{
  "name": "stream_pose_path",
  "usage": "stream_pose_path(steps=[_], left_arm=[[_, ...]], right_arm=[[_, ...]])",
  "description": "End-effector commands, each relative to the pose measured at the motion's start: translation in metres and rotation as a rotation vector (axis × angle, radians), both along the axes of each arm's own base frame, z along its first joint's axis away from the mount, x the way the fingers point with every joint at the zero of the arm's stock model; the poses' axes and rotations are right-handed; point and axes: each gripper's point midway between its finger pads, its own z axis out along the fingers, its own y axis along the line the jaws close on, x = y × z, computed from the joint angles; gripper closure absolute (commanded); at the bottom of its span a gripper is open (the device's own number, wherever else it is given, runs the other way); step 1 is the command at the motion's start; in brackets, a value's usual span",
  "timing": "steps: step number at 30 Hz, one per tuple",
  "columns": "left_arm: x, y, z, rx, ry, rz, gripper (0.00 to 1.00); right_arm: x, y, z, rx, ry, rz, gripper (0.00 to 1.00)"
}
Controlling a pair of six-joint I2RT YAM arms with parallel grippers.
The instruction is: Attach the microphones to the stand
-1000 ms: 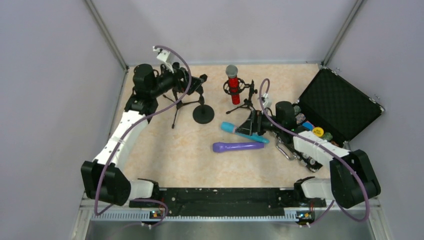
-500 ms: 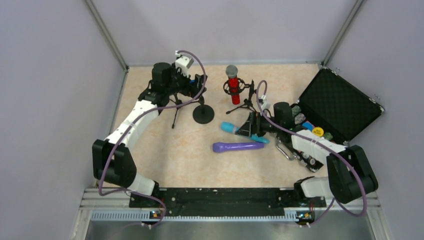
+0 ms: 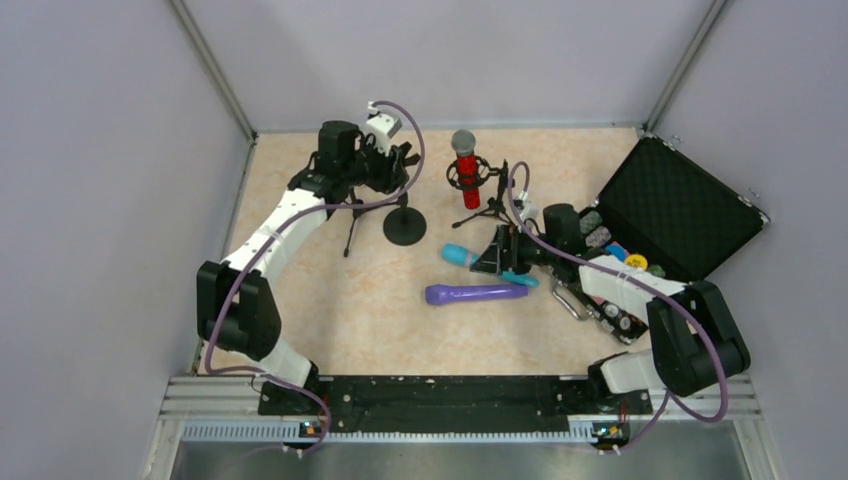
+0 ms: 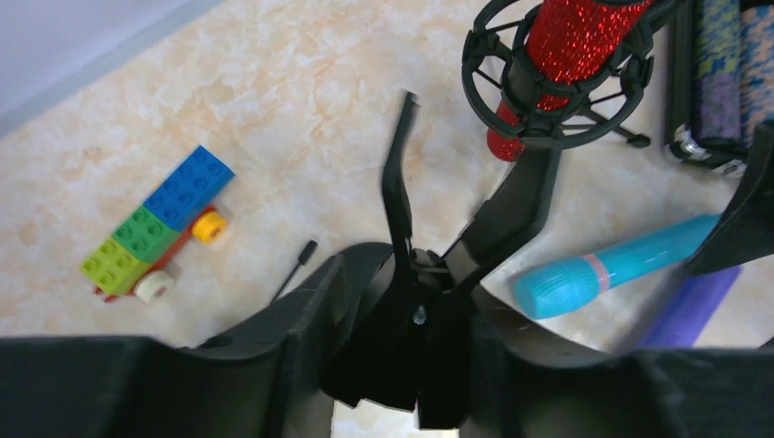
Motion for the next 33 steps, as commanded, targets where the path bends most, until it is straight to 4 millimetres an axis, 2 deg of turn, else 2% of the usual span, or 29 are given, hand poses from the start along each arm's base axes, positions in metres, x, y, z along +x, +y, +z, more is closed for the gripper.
stream_pose_path(steps=[1,3,5,11,20,27,33], left_arm=[[0.006,-0.003,0.018,0.006,-0.027,-0.019,0.81],[0.003,-0.006,0.017,-0.002,-0.017,-0.033,0.94],[0.002,-0.008,0.018,-0.011,-0.012,-0.045,1.0],[-0.004,-0.012,0.031,-0.041,-0.028,-0.067,1.0],[-0.018,-0.009,0.086,-0.099,-0.146,-0.066,1.0],[-0.045,-0.006,0.129,-0.139,-0.23,-0.088,1.0],[-0.076,-0.003,0.161,-0.194,-0.271,-0.112,1.0]], right_arm=[[0.016,0.004,0.017,0.013,-0.073,0.001,0.14],[0.016,0.004,0.018,0.013,-0.076,0.003,0.14],[0.016,0.004,0.017,0.011,-0.073,0.003,0.14],[0.016,0.004,0.018,0.009,-0.075,0.005,0.14],[0.017,0.005,0.022,0.014,-0.082,0.01,0.14],[0.018,0.005,0.027,0.022,-0.089,0.011,0.14],[0.016,0.006,0.031,0.03,-0.089,0.012,0.14]])
